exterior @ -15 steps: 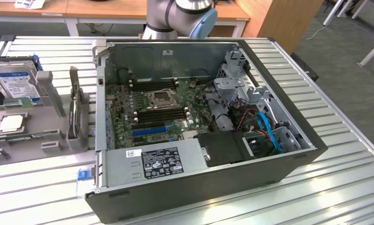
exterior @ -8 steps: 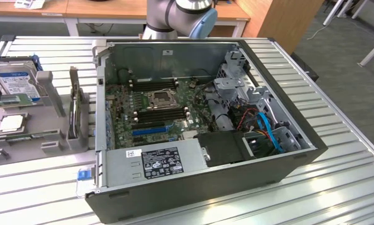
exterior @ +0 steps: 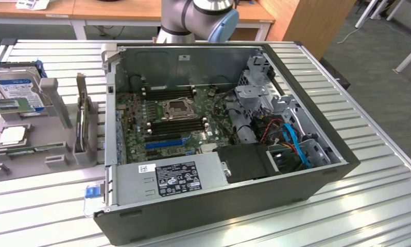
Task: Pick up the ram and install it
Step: 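Pick up the ram and move it above insertion slot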
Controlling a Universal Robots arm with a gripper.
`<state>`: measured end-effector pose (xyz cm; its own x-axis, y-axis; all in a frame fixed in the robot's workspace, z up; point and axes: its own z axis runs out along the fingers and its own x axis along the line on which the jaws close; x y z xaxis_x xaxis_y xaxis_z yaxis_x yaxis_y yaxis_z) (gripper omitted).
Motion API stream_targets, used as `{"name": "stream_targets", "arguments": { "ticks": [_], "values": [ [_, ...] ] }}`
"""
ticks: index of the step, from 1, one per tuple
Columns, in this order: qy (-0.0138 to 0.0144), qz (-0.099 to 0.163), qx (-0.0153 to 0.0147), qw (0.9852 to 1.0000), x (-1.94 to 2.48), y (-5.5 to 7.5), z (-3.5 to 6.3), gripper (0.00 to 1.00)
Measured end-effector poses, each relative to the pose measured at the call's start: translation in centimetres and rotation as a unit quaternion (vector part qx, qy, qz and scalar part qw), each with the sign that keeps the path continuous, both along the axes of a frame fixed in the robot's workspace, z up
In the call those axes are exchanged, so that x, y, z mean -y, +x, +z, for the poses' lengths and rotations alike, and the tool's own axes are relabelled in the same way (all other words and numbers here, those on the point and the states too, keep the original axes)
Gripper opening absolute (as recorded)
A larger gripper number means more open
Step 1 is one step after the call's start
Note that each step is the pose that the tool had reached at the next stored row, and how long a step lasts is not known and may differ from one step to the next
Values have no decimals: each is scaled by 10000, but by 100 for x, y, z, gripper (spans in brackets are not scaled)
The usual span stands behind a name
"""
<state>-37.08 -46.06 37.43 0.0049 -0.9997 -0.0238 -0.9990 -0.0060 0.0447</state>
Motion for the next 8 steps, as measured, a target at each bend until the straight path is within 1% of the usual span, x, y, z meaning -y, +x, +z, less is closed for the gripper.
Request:
{"name": "stream_targets", "arguments": {
  "ticks": [8],
  "values": [
    [0,0,0,10000,0,1,104,12]
  ]
}}
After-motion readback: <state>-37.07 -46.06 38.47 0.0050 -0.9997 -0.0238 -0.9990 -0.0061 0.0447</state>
